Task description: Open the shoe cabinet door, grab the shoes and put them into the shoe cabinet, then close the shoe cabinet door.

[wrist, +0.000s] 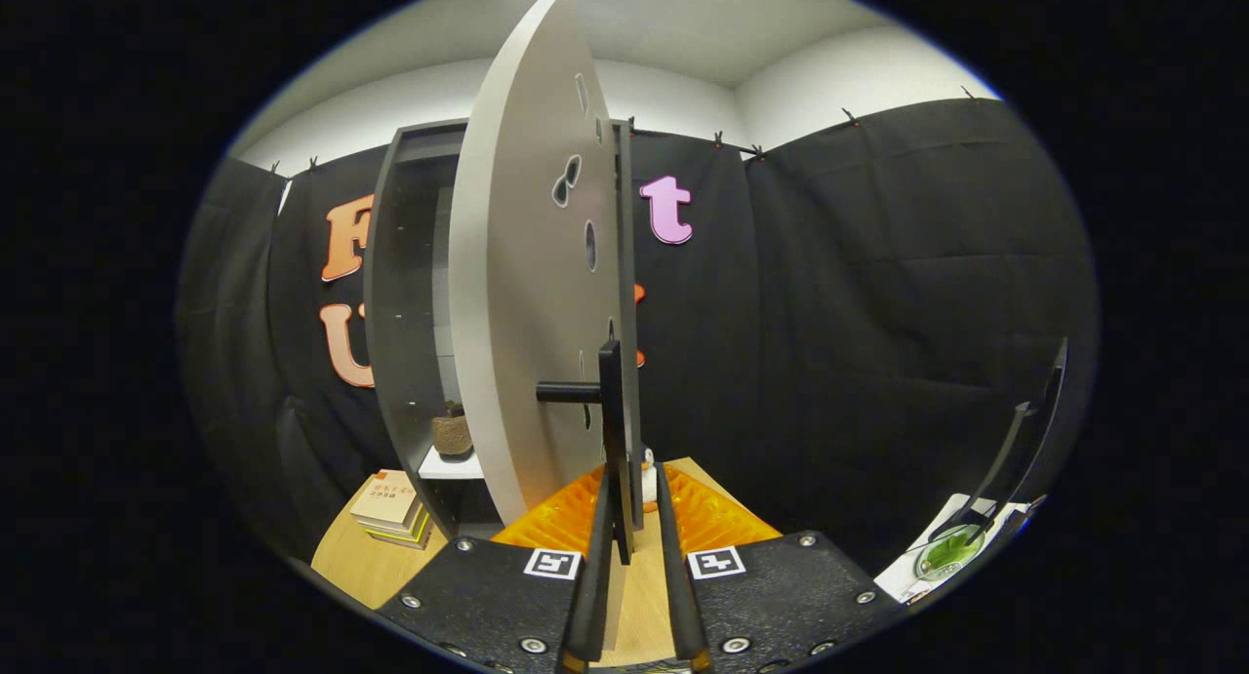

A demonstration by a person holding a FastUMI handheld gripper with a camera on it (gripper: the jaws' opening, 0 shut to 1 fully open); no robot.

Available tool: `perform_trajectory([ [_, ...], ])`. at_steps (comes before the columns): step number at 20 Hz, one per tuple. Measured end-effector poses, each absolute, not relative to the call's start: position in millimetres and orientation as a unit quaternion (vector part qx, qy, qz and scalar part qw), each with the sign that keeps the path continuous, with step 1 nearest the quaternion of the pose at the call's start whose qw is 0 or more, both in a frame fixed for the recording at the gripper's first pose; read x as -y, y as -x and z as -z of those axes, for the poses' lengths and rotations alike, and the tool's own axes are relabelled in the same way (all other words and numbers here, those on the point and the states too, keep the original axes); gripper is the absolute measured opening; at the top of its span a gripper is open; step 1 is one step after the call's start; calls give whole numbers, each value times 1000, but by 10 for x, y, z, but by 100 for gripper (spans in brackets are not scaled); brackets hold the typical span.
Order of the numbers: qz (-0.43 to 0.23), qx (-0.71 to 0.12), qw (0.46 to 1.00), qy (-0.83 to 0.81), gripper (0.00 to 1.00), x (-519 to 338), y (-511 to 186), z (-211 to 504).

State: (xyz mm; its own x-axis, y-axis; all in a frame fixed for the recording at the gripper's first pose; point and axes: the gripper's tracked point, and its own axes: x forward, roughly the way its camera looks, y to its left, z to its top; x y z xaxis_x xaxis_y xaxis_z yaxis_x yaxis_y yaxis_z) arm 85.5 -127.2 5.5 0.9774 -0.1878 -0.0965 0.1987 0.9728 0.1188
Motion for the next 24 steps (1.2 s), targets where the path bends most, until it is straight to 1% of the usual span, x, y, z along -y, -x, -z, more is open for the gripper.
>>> perform_trajectory([
  [3, 110, -43, 991, -69, 26, 1481, -836, 20],
  [7, 100, -47, 990, -86, 24, 1589, -826, 53],
  [10, 88, -48, 992, -82, 24, 1616, -830, 45],
  [17, 88, -52, 992, -80, 25, 1622, -809, 31],
  [20, 95, -32, 992, -72, 25, 1657, -752, -119],
  [24, 103, -38, 992, -62, 25, 1689, -733, -103],
])
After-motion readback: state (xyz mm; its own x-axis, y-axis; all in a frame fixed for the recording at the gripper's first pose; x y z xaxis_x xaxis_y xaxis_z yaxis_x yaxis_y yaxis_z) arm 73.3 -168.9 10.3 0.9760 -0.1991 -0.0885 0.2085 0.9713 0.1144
